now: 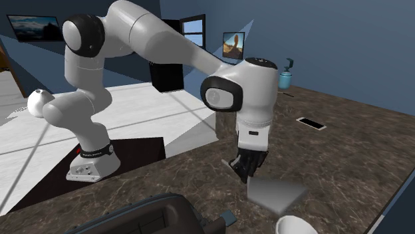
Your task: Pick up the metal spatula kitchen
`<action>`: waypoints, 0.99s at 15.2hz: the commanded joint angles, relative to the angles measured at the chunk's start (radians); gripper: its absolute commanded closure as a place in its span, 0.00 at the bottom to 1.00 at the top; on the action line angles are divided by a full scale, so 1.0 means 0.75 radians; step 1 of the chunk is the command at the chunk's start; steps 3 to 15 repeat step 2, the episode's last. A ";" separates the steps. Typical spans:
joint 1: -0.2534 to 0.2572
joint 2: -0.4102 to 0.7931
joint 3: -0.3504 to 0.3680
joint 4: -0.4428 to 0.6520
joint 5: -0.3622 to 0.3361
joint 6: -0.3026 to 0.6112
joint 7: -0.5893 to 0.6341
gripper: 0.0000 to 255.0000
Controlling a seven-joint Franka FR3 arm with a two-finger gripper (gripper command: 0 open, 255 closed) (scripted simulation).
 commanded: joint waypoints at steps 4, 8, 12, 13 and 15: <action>-0.001 -0.005 -0.001 0.015 -0.002 -0.020 0.001 1.00; -0.001 -0.005 -0.001 0.015 -0.002 -0.020 0.001 1.00; -0.001 -0.005 -0.001 0.015 -0.002 -0.020 0.001 1.00; -0.001 -0.005 -0.001 0.015 -0.002 -0.020 0.001 1.00; -0.001 -0.005 -0.001 0.015 -0.002 -0.020 0.001 1.00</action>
